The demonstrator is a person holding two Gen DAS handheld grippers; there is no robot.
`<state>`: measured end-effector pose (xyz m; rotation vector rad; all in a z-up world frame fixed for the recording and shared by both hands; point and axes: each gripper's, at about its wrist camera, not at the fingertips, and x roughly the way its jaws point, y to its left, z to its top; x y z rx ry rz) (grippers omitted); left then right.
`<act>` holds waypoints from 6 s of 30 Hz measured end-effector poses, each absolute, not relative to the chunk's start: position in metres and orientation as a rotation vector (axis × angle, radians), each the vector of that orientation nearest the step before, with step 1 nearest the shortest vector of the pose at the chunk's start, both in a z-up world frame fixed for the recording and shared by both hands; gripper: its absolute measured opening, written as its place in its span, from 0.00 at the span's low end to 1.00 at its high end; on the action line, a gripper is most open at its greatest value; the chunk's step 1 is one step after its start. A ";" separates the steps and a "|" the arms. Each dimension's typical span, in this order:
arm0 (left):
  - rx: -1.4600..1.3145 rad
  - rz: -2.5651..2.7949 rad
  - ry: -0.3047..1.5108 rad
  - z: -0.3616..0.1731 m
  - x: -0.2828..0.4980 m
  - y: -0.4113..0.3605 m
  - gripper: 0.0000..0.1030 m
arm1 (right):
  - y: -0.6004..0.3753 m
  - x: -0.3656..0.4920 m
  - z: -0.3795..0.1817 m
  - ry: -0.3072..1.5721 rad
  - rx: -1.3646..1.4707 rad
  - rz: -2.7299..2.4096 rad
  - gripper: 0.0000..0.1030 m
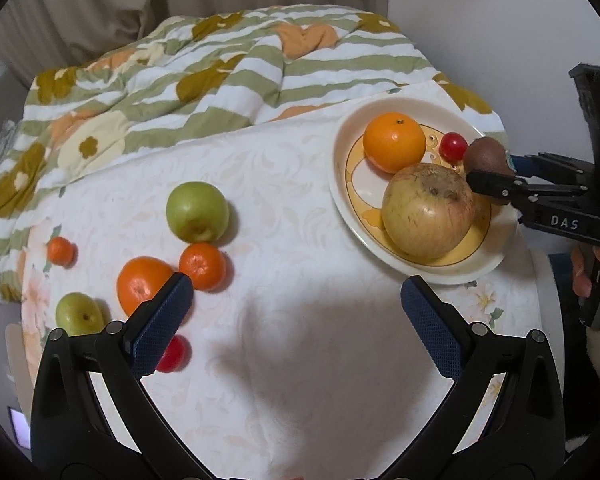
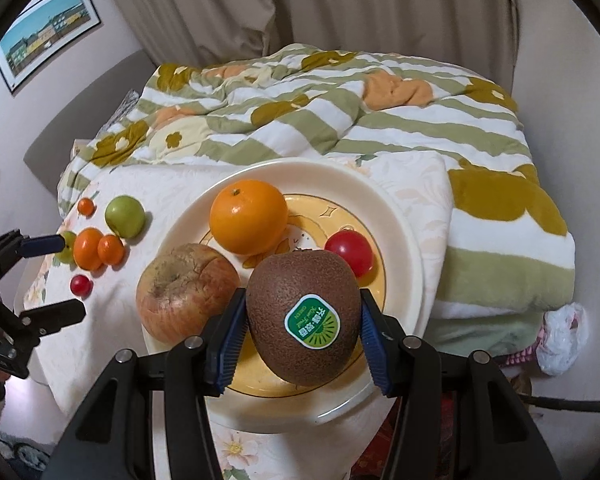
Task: Organize fruits
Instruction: 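Lower the kiwi into the bowl beside the apple and open the right gripper, then withdraw both grippers from the bowl toward the remaining fruits, then grasp the large green apple with the left gripper while the right gripper grasps the red tomato, then carry the green apple into the bowl with the left gripper and release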
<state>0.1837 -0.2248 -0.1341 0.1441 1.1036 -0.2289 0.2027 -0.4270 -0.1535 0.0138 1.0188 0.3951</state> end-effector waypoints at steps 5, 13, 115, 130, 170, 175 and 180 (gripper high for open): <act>0.122 -0.227 1.090 -0.133 0.179 -0.220 1.00 | -0.424 0.200 -0.160 1.022 -0.035 0.405 0.48; 0.111 -0.200 1.091 -0.129 0.173 -0.215 1.00 | -0.431 0.190 -0.148 0.962 -0.006 0.395 0.90; 0.312 -0.673 1.134 -0.200 0.203 0.015 0.61 | -0.117 0.128 -0.194 1.074 -0.070 0.126 0.56; 0.277 -0.628 1.141 -0.200 0.202 0.024 0.61 | -0.111 0.138 -0.193 1.064 -0.106 0.143 0.31; 0.169 -0.550 0.919 -0.059 0.178 -0.056 0.61 | -0.219 0.102 -0.054 0.876 -0.007 0.063 0.32; 0.144 -0.523 0.906 -0.051 0.183 -0.103 0.61 | -0.269 0.113 -0.045 0.862 -0.011 0.079 0.32; 0.112 -0.495 0.904 -0.052 0.192 -0.153 0.61 | -0.319 0.127 -0.043 0.854 -0.034 0.114 0.32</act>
